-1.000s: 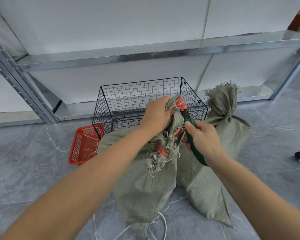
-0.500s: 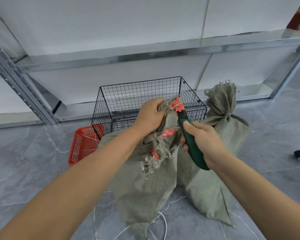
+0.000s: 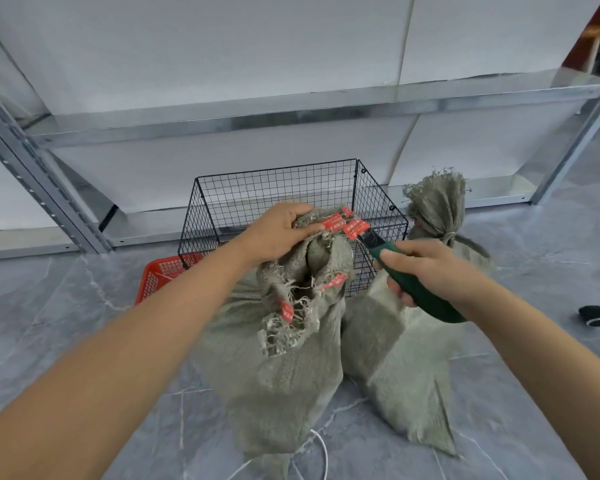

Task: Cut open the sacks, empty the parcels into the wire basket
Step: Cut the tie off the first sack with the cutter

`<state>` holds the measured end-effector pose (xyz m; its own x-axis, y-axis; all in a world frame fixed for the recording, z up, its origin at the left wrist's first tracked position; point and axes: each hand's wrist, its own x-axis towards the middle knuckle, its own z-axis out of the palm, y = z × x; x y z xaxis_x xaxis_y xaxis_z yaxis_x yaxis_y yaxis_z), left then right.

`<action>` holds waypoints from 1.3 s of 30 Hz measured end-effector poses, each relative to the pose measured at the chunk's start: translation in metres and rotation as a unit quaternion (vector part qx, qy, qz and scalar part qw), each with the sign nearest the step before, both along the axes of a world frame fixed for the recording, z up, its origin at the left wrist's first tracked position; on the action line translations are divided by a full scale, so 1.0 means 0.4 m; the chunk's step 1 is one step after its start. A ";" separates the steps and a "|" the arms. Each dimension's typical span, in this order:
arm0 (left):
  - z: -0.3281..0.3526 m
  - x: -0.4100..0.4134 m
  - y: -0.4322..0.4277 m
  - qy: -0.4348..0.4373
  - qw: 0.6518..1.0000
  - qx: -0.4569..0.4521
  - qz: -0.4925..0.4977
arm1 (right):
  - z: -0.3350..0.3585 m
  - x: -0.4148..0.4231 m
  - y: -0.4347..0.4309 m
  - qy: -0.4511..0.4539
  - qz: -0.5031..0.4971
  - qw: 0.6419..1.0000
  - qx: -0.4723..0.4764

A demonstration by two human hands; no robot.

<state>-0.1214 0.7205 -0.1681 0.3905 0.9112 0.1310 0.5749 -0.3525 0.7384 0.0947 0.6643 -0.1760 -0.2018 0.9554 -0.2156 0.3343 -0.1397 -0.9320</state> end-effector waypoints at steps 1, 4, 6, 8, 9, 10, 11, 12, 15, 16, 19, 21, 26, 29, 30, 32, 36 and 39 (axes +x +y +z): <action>-0.004 0.000 -0.002 -0.008 1.000 -0.009 0.003 | 0.006 0.009 0.004 -0.014 0.015 1.000 -0.006; -0.015 0.000 -0.006 -0.026 0.999 -0.027 0.014 | 0.012 0.011 0.008 -0.042 0.013 0.999 0.008; -0.018 0.001 -0.009 -0.029 0.999 -0.032 0.022 | 0.009 0.001 0.002 -0.064 -0.010 0.996 0.056; -0.019 -0.002 -0.014 -0.021 0.999 -0.028 0.028 | -0.009 -0.009 -0.002 -0.091 -0.018 0.991 0.100; -0.018 -0.006 -0.011 -0.014 0.999 -0.026 0.027 | -0.015 -0.016 -0.006 -0.104 -0.011 0.989 0.105; -0.015 -0.011 -0.009 -0.008 0.999 -0.024 0.026 | -0.021 -0.019 -0.009 -0.109 -0.004 0.989 0.100; -0.014 -0.023 -0.009 0.009 0.999 -0.020 0.030 | -0.017 -0.014 -0.012 -0.087 -0.015 0.993 0.080; -0.018 -0.043 -0.008 0.038 0.998 -0.020 0.040 | -0.009 0.008 -0.003 -0.020 -0.060 0.997 0.048; -0.049 -0.160 -0.015 0.078 0.987 -0.023 0.135 | 0.054 0.153 0.014 0.212 -0.266 0.940 -0.009; -0.052 -0.195 -0.017 0.077 0.983 -0.017 0.163 | 0.066 0.195 0.015 0.177 -0.286 0.942 -0.001; -0.029 -0.192 -0.011 0.052 0.982 0.004 0.180 | 0.055 0.185 -0.004 0.085 -0.202 0.975 -0.035; 0.001 -0.134 -0.013 0.008 0.988 -0.005 0.153 | 0.043 0.099 -0.005 0.078 -0.138 0.986 -0.053; 0.004 -0.077 -0.031 -0.082 0.988 -0.074 0.104 | 0.057 -0.085 0.014 0.039 -0.039 0.998 0.017; -0.001 -0.072 -0.048 -0.116 0.985 -0.096 0.090 | 0.044 -0.157 0.024 -0.031 -0.019 0.996 0.082; -0.005 -0.073 -0.050 -0.113 0.984 -0.099 0.099 | 0.036 -0.175 0.029 -0.061 -0.029 0.992 0.105; -0.013 -0.077 -0.053 -0.099 0.983 -0.099 0.115 | 0.015 -0.200 0.040 -0.137 -0.068 0.979 0.135; -0.024 -0.080 -0.063 0.041 0.989 -0.061 0.131 | -0.036 -0.218 0.065 -0.197 -0.112 0.966 0.128; -0.031 -0.072 -0.068 0.098 0.979 -0.030 0.177 | -0.053 -0.216 0.072 -0.184 -0.138 0.965 0.124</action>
